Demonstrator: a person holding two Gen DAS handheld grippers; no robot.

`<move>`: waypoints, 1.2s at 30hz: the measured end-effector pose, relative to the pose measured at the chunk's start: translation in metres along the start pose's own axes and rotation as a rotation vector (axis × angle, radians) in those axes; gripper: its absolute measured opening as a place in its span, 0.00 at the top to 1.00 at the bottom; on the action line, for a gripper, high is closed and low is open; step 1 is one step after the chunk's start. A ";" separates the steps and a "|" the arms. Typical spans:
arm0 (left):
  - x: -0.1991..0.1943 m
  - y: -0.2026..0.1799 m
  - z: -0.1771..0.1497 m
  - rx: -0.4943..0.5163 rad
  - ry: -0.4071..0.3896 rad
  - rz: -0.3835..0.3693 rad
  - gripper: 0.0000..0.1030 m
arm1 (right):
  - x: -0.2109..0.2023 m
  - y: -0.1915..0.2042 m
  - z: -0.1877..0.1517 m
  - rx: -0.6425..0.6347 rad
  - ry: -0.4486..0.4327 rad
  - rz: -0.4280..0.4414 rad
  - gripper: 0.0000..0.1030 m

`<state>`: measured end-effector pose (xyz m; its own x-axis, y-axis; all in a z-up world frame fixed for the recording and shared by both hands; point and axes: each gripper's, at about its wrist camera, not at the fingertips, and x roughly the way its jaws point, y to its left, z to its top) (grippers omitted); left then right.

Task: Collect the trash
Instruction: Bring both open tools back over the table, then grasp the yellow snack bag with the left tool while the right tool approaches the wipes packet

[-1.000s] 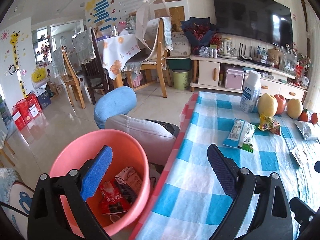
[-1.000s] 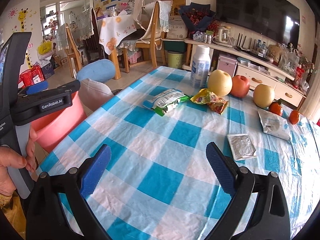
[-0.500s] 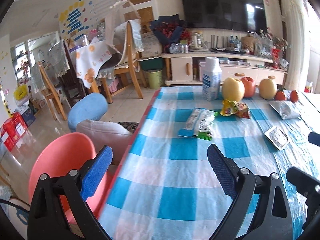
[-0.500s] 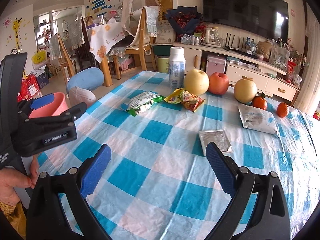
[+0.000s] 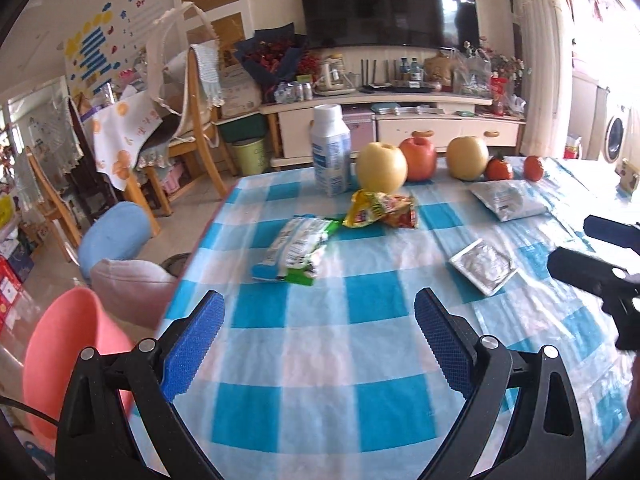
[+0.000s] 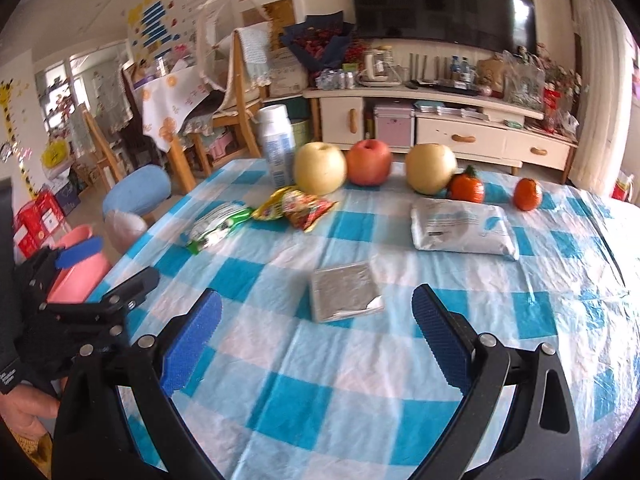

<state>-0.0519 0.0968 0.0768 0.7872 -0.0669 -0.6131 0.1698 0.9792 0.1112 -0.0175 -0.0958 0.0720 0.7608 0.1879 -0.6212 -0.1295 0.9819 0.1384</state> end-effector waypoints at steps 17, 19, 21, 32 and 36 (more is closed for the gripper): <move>0.077 -0.083 0.051 0.184 0.033 -0.065 0.08 | 0.080 -0.160 0.027 0.299 0.095 -0.075 0.07; 0.088 -0.087 0.055 0.190 0.042 -0.064 0.08 | 0.094 -0.164 0.030 0.292 0.113 -0.072 0.07; 0.099 -0.089 0.059 0.186 0.049 -0.066 0.08 | 0.103 -0.167 0.035 0.280 0.124 -0.072 0.07; 0.165 -0.071 0.081 0.067 0.150 -0.095 0.08 | 0.134 -0.189 0.050 0.240 0.158 -0.084 0.07; 0.187 -0.062 0.083 -0.013 0.209 -0.135 0.08 | 0.138 -0.186 0.052 0.198 0.160 -0.076 0.07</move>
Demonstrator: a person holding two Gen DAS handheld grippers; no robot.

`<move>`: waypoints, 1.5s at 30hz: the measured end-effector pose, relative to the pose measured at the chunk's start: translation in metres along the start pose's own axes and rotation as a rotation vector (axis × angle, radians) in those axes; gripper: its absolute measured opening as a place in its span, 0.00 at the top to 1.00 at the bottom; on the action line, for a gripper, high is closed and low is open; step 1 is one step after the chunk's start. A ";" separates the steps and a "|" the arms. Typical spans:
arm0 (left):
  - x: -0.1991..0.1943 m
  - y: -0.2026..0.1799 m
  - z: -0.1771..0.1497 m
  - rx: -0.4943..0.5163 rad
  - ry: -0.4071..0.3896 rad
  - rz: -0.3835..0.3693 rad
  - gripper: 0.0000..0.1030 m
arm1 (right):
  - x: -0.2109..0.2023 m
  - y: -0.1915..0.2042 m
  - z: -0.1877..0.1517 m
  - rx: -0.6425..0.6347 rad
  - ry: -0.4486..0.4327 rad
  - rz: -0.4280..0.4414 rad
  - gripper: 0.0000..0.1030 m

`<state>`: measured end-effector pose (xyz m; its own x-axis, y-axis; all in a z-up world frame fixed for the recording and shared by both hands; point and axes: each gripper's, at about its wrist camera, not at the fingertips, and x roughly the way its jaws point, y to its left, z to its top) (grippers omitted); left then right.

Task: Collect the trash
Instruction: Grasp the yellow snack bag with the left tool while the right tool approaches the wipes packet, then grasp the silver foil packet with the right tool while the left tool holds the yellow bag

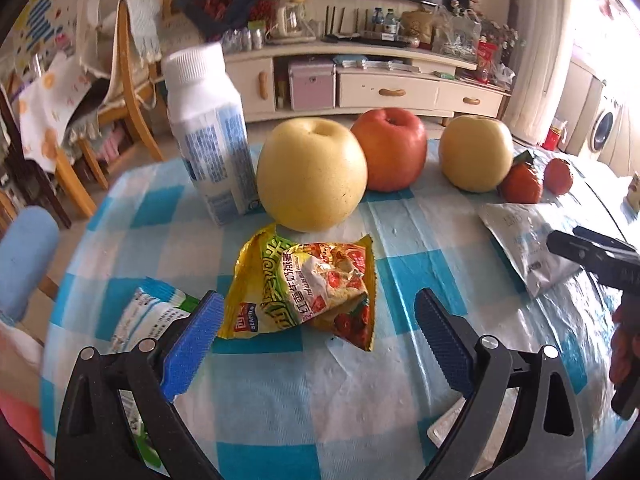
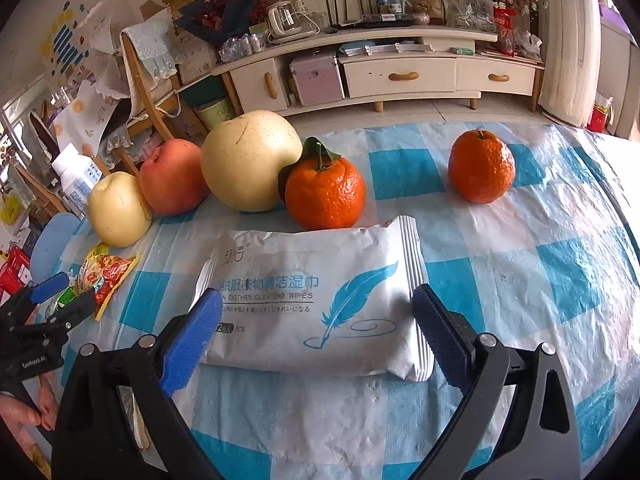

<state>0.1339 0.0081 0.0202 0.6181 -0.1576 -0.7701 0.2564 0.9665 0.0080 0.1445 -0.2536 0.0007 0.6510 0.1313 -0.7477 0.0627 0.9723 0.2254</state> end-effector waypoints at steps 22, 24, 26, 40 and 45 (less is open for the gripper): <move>0.010 -0.007 -0.002 0.049 0.023 0.018 0.31 | -0.028 0.063 -0.006 -0.295 0.093 0.249 0.09; 0.008 -0.006 -0.001 0.049 0.017 0.017 0.29 | -0.025 0.056 -0.004 -0.281 0.048 0.160 0.09; 0.007 -0.005 0.001 0.049 0.007 0.022 0.20 | -0.019 0.047 -0.004 -0.265 0.021 0.093 0.09; 0.033 0.001 0.015 0.014 0.052 -0.003 0.18 | 0.022 0.051 0.007 -0.357 0.037 0.041 0.05; 0.033 -0.001 0.012 0.023 0.046 -0.002 0.28 | 0.031 0.068 0.003 -0.438 0.052 0.016 0.04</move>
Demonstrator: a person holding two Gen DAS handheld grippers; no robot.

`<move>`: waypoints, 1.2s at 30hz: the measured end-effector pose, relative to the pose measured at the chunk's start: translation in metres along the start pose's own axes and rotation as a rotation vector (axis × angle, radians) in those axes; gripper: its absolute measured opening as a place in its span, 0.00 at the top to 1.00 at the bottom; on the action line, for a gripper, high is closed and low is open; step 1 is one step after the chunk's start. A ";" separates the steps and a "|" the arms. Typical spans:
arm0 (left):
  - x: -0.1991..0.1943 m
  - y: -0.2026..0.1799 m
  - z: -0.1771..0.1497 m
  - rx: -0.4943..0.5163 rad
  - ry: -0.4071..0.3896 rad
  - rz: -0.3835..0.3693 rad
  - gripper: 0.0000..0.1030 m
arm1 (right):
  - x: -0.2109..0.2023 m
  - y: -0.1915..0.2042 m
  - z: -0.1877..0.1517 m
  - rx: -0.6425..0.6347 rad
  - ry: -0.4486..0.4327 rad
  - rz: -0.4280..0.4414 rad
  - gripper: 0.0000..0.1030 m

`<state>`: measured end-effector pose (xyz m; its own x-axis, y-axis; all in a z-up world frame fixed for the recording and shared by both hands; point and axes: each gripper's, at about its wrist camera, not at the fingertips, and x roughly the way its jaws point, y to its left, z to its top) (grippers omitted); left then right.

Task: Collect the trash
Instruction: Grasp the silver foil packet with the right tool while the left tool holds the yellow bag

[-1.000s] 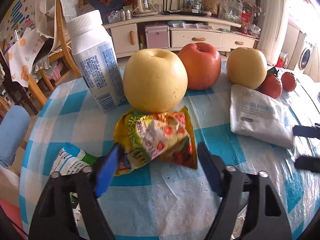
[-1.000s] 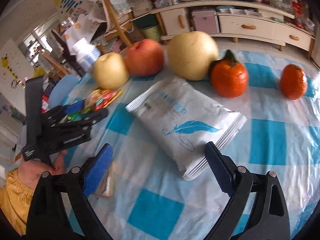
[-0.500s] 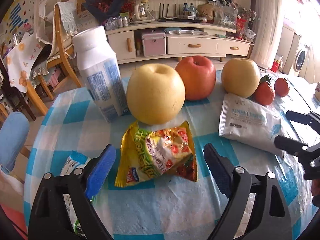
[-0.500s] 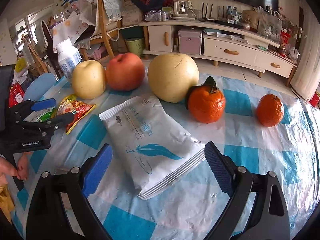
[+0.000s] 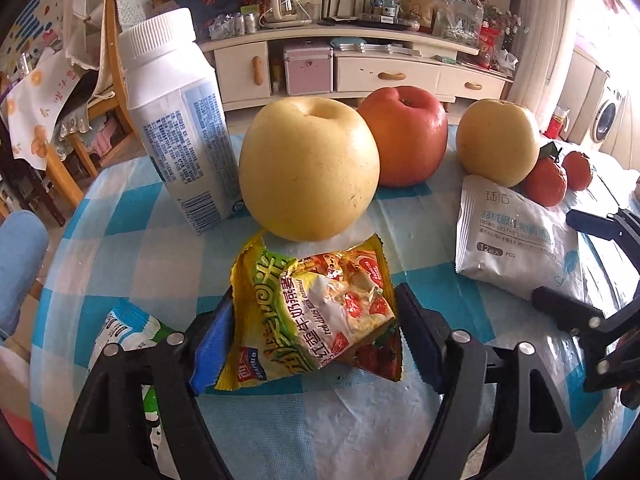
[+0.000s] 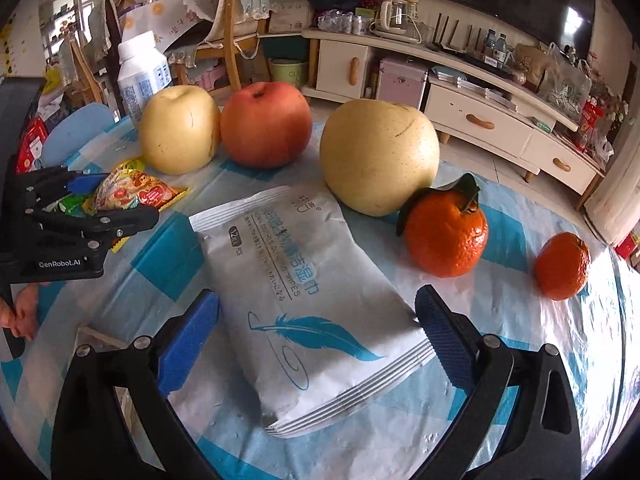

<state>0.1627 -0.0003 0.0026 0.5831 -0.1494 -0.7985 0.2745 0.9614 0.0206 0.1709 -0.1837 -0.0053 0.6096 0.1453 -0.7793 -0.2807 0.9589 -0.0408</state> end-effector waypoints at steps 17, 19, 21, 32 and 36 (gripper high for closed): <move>-0.025 -0.015 -0.027 -0.018 -0.013 -0.037 0.41 | -0.008 0.017 -0.015 -0.068 -0.008 -0.049 0.23; -0.031 -0.018 -0.034 -0.017 -0.013 -0.045 0.41 | -0.012 0.019 -0.018 -0.060 -0.014 -0.055 0.26; -0.036 -0.021 -0.039 -0.017 -0.014 -0.054 0.41 | -0.017 0.022 -0.022 -0.057 -0.025 -0.063 0.32; -0.076 -0.015 -0.083 -0.035 -0.030 -0.093 0.42 | -0.047 0.022 -0.033 0.037 -0.053 0.024 0.59; -0.098 -0.004 -0.105 -0.040 -0.041 -0.094 0.42 | -0.054 0.009 -0.035 0.148 -0.054 0.133 0.43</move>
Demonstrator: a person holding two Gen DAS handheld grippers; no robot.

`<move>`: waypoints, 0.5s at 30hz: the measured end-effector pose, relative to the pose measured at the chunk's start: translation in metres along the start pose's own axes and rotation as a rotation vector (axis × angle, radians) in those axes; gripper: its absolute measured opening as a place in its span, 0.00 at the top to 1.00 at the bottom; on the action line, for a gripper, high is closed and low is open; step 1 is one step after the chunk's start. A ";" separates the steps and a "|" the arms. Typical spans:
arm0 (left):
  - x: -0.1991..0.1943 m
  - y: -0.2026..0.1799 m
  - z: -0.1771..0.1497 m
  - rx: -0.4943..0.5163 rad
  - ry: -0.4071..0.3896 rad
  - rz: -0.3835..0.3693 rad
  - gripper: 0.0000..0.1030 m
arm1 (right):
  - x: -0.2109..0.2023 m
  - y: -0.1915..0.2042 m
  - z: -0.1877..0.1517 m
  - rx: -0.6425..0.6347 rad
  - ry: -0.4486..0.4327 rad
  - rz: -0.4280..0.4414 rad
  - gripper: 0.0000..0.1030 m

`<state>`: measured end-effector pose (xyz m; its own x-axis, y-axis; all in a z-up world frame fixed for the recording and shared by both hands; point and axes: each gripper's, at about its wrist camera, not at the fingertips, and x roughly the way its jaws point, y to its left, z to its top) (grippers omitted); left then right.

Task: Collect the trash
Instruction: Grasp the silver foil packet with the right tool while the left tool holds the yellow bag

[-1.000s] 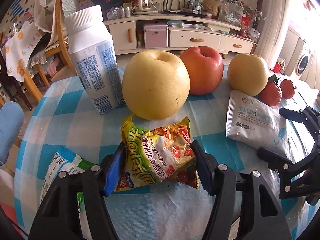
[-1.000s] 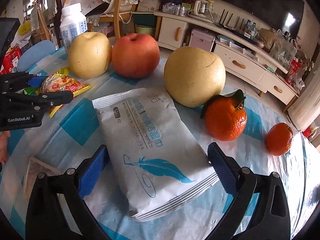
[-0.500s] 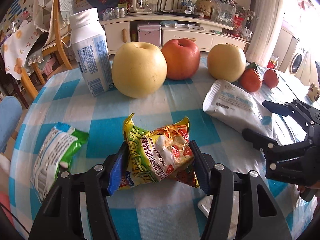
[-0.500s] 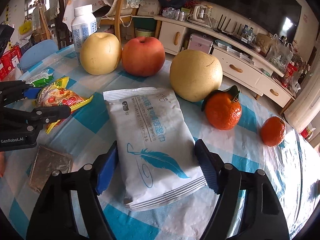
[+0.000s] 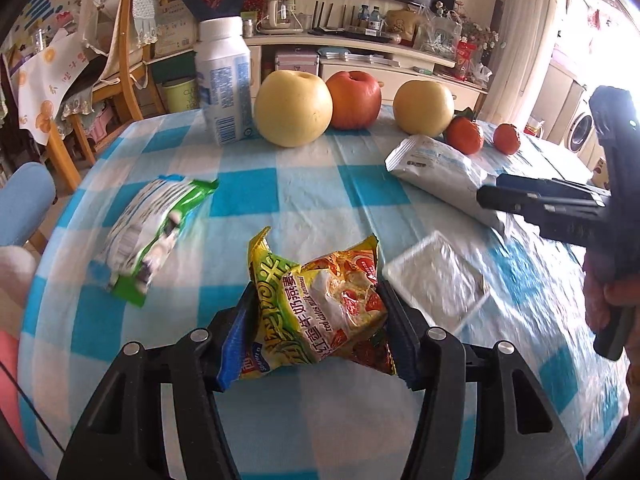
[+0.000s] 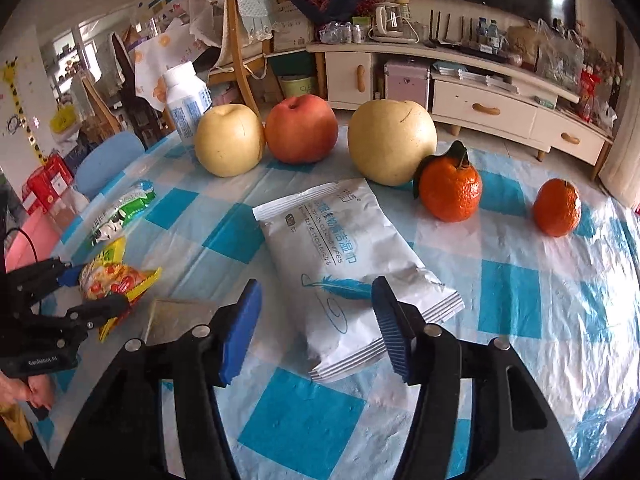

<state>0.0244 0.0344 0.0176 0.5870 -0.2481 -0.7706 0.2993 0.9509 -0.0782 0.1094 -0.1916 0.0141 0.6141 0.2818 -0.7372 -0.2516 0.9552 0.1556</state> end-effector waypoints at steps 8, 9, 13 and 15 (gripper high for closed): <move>-0.043 0.025 -0.021 -0.048 -0.052 0.019 0.42 | 0.001 0.046 -0.013 0.013 0.065 0.183 0.40; -0.046 0.027 -0.025 -0.052 -0.057 0.024 0.42 | 0.004 0.054 -0.016 0.006 0.078 0.182 0.35; -0.052 0.032 -0.031 -0.045 -0.064 0.043 0.42 | 0.010 0.084 -0.031 -0.071 0.075 0.088 0.30; -0.052 0.035 -0.033 -0.048 -0.065 0.040 0.42 | 0.011 0.092 -0.033 -0.086 0.064 0.043 0.30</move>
<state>-0.0202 0.0868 0.0346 0.6461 -0.2198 -0.7309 0.2389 0.9678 -0.0798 0.0679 -0.1034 -0.0014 0.5530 0.3131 -0.7721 -0.3414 0.9305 0.1328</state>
